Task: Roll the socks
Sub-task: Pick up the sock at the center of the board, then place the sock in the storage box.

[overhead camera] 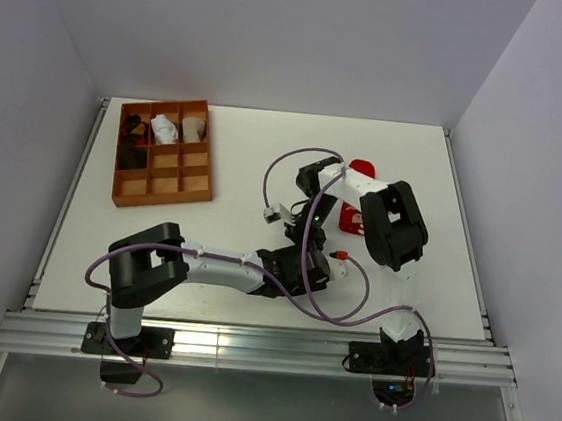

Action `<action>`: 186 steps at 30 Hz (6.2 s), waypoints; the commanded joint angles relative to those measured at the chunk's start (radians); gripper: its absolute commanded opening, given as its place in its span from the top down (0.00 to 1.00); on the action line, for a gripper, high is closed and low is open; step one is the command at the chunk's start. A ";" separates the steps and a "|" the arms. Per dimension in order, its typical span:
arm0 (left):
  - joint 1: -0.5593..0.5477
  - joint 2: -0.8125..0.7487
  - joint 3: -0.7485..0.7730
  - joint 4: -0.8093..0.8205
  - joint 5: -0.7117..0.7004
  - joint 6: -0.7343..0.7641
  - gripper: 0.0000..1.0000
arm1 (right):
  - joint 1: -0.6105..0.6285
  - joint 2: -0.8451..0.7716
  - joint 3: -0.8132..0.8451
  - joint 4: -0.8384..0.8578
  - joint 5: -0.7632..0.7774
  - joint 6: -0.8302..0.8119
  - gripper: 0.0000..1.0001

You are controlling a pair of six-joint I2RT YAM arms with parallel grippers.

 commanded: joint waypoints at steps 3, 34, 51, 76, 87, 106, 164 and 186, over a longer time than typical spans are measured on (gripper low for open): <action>0.050 0.063 0.025 0.027 0.015 0.012 0.29 | 0.019 0.081 -0.082 -0.163 0.132 -0.074 0.80; 0.087 0.132 0.088 -0.047 0.159 -0.003 1.00 | 0.019 0.058 -0.151 -0.143 0.118 -0.077 0.70; 0.096 0.158 0.109 -0.101 0.210 -0.071 1.00 | -0.217 -0.227 -0.071 -0.086 -0.086 0.037 0.34; 0.356 -0.130 0.089 -0.078 0.251 -0.290 1.00 | -0.588 -0.560 0.023 0.104 -0.212 0.347 0.32; 0.593 -0.313 0.109 -0.047 0.004 -0.467 1.00 | -0.597 -0.533 0.123 0.116 -0.227 0.440 0.31; 1.006 0.090 0.610 -0.481 -0.422 -0.775 1.00 | -0.590 -0.387 0.205 0.101 -0.250 0.439 0.31; 1.150 0.516 0.734 -0.687 0.167 -0.683 1.00 | -0.550 -0.387 0.079 0.167 -0.198 0.442 0.32; 1.153 0.425 0.519 -0.665 0.342 -0.701 1.00 | -0.533 -0.408 0.080 0.147 -0.201 0.423 0.32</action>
